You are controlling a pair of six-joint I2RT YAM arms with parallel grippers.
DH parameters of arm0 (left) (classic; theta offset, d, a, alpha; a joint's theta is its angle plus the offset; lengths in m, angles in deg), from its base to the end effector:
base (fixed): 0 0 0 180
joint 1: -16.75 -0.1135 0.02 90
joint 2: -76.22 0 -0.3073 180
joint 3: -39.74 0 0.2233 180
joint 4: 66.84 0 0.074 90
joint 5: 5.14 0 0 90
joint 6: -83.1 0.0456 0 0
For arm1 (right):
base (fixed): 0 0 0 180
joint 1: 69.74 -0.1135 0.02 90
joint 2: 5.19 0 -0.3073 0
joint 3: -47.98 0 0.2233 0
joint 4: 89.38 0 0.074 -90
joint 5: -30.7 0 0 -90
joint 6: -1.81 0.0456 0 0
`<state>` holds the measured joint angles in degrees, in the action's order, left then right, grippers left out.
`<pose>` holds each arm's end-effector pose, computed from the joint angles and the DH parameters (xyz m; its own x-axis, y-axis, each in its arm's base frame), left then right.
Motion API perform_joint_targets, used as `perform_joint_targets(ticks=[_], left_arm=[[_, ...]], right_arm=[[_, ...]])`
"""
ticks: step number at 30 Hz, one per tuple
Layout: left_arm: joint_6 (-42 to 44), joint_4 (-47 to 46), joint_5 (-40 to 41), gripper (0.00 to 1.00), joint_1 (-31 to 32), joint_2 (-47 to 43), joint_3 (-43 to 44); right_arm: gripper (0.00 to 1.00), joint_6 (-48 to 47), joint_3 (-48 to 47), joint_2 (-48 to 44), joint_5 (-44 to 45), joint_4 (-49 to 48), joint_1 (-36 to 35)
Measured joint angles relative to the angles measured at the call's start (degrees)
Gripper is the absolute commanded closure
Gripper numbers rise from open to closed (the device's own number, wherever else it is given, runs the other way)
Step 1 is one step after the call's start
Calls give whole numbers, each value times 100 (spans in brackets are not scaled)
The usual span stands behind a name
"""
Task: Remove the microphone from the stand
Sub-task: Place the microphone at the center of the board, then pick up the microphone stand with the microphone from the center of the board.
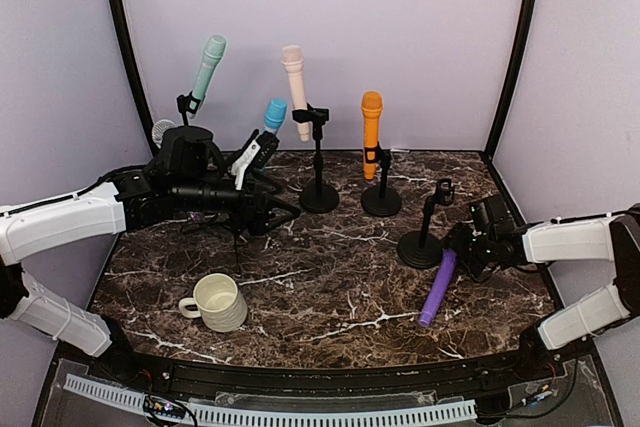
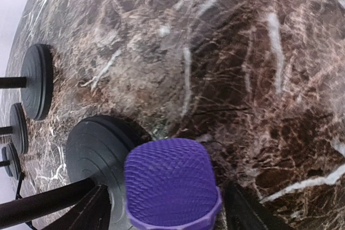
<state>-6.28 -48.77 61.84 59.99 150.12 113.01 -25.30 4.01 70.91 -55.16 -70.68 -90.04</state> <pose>0.1830 -0.1965 0.3691 -0.2238 0.2241 -0.9485 0.9028 0.4143 -0.1151 0.1988 0.0700 0.2004 -0.6013 0.7242 -0.3377 0.5090 0.6729 0.5367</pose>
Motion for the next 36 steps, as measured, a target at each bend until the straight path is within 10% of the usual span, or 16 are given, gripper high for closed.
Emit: perform_joint_targets(ticks=[25, 36], left_arm=[[144, 63, 87, 13, -2, 20, 90], [-59, -20, -632, 13, -269, 221, 389]], right_arm=[[7, -957, -269, -3257, 1421, 1311, 4], [11, -3300, -2852, -1263, -11, 634, -219]])
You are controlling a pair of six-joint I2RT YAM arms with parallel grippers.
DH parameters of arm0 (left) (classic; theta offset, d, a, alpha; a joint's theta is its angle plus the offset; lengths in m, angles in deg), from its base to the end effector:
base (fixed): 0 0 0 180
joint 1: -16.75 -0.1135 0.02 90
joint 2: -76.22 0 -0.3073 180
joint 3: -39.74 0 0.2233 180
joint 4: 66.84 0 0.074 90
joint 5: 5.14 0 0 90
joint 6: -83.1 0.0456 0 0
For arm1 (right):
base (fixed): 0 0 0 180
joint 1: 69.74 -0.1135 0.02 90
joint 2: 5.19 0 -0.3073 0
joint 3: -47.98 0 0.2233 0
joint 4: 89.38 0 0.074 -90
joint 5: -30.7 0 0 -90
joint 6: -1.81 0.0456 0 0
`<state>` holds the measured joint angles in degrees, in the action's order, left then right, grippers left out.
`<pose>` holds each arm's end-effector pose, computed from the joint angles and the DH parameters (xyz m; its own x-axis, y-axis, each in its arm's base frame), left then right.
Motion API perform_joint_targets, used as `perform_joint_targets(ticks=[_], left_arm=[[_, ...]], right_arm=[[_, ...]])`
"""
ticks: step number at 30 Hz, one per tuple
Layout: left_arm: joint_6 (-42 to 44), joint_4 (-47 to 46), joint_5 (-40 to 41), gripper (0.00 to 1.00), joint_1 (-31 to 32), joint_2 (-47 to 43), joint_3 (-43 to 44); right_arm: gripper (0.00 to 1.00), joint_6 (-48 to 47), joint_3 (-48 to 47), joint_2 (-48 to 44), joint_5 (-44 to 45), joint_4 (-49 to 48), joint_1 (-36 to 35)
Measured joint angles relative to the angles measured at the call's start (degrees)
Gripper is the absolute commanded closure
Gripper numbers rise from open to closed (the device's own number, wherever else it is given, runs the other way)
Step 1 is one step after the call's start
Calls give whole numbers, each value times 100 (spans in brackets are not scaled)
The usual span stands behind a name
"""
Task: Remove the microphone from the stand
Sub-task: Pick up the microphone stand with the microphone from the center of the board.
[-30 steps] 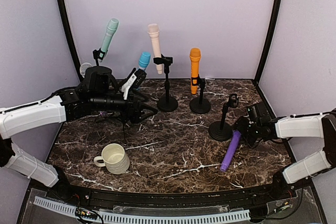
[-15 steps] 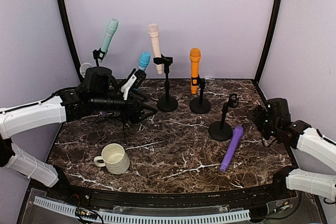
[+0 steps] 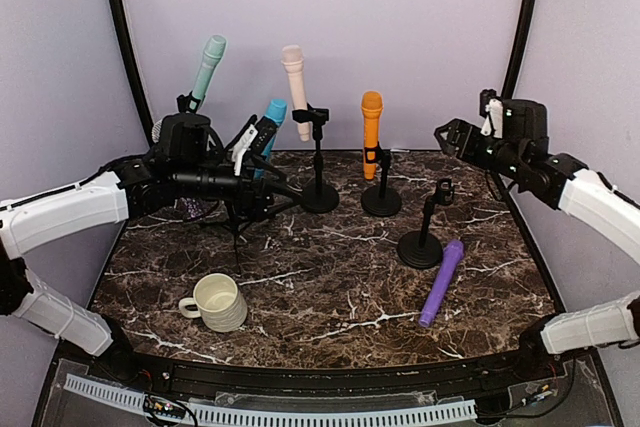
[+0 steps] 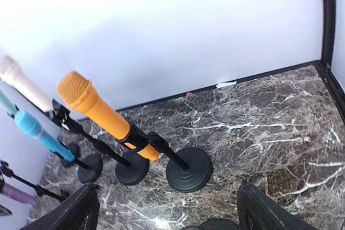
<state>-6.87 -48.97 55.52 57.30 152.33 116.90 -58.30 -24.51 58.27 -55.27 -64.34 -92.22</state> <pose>0.1970 -0.1980 0.3830 -0.2194 0.1883 -0.9573 0.9232 0.3574 -0.1413 0.2027 0.0804 0.3905 -0.3799 0.3808 -0.8430 -0.1496 0.8741 0.4622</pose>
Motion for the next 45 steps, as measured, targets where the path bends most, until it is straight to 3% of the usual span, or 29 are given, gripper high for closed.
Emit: perform_joint_targets(ticks=[5, 10, 24, 45], left_arm=[[-79, -94, -122, 13, -118, -153, -170], [-72, -144, -74, 13, -146, -535, -518], [-72, -181, -63, 13, -144, -603, -586], [-70, -225, -66, 13, -146, -315, -586]], right_arm=[[12, -964, -931, 1394, -293, 262, -319], [19, -1611, -1606, 2330, -686, 538, -348], [30, -1923, -2181, 3923, -2494, -122, 227], [41, -2479, -2583, 4605, -3851, -417, 444]])
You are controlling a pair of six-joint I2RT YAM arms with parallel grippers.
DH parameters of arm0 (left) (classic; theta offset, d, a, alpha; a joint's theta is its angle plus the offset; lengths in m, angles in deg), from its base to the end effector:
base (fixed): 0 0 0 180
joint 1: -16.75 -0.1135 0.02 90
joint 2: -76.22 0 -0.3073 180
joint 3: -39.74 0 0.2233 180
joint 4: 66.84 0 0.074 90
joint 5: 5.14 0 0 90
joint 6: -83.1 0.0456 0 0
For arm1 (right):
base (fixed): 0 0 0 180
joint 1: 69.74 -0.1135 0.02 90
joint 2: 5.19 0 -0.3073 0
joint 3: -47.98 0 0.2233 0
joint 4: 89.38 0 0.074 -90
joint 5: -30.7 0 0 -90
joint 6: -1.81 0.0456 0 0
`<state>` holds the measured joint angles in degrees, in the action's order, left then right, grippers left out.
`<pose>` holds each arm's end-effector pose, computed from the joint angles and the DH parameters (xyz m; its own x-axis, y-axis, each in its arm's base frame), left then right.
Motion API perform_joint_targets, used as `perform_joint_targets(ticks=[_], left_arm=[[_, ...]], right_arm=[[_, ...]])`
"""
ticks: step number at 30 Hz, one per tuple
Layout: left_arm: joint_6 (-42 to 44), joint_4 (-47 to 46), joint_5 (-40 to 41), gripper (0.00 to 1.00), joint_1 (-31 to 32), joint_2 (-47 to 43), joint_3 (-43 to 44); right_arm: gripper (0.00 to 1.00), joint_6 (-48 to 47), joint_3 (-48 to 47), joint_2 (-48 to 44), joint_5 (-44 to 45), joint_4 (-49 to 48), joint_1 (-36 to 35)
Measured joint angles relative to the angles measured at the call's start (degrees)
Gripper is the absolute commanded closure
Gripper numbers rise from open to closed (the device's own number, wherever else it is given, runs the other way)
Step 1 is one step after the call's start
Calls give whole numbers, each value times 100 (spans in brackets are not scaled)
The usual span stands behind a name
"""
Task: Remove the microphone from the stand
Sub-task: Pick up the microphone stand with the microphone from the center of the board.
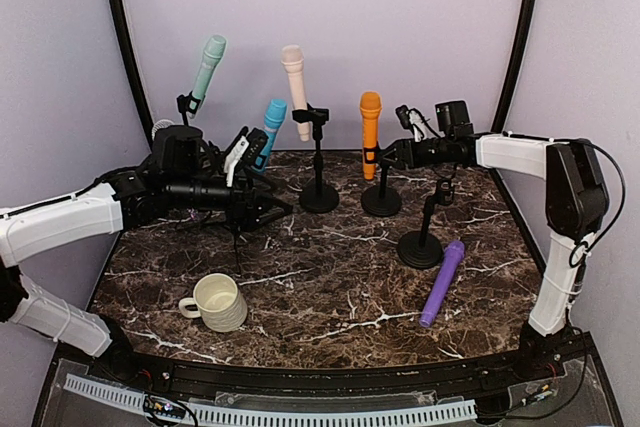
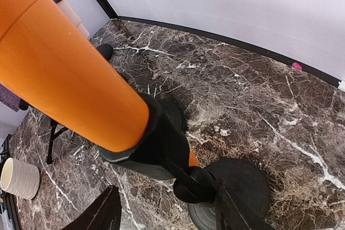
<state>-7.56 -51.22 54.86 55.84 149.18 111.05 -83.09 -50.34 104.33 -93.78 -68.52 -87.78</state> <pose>0.1886 -0.1826 0.3672 -0.2410 0.1829 -0.9531 0.9139 0.3732 -0.1594 0.4069 0.1597 0.3005 -0.5660 -0.1073 -0.8174 -0.6638 0.6473 0.3746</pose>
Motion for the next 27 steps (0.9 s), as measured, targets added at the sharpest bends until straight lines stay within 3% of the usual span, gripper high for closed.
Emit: perform_joint_targets(ticks=[27], left_arm=[[98, -2, 0, 13, 2, 59, 0]], right_arm=[[48, -387, 118, -52, 586, 79, -234]])
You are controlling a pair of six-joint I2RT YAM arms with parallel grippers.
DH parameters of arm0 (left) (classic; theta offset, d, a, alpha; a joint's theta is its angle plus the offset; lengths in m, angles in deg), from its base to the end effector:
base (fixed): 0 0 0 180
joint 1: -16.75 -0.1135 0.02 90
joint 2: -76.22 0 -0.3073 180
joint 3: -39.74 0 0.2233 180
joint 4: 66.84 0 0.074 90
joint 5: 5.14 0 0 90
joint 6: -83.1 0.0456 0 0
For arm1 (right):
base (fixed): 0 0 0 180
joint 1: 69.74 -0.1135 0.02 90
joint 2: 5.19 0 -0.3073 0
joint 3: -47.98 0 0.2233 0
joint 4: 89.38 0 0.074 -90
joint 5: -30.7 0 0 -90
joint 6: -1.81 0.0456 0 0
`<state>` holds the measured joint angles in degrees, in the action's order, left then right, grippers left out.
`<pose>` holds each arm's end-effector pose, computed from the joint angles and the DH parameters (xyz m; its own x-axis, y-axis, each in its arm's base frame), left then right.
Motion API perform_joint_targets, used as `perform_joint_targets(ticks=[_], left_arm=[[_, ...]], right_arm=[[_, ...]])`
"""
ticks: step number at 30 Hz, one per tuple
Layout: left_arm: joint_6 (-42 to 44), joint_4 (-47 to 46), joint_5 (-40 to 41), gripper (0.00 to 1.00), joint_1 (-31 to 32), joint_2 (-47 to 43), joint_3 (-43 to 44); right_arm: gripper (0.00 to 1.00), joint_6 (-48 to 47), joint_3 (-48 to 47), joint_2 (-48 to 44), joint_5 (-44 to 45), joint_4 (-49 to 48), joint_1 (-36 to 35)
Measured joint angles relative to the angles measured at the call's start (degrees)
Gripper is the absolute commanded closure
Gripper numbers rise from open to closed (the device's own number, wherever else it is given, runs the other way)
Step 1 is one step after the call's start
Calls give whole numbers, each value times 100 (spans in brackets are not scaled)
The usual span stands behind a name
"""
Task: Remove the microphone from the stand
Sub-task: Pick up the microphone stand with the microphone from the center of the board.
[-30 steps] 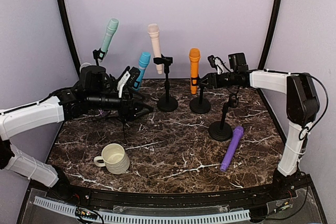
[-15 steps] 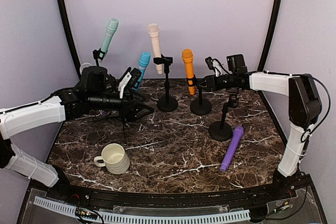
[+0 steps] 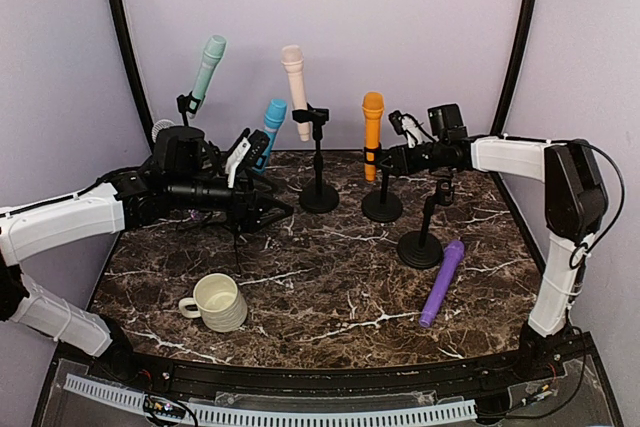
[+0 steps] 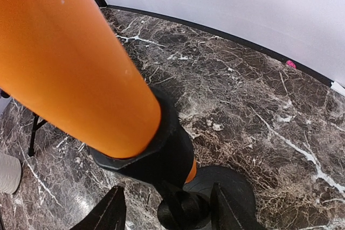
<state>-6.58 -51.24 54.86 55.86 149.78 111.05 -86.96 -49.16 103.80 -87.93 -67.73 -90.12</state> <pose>0.1906 -0.1843 0.3647 -0.2327 0.1954 -0.9527 0.9169 0.3707 -0.1479 0.3989 0.1715 0.2953 -0.5319 -0.1775 -0.8280 -0.6689 0.6876 0.2823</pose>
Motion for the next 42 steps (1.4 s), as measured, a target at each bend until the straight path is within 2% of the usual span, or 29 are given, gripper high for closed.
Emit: perform_joint_targets(ticks=[22, 30, 42], left_arm=[[87, 4, 0, 13, -2, 96, 0], [116, 4, 0, 13, -2, 188, 0], [195, -31, 7, 13, -2, 190, -13]], right_arm=[[78, -369, -44, 116, 188, -103, 2], [100, -407, 81, 76, 442, -378, -83], [100, -256, 710, -428, 946, -820, -323]])
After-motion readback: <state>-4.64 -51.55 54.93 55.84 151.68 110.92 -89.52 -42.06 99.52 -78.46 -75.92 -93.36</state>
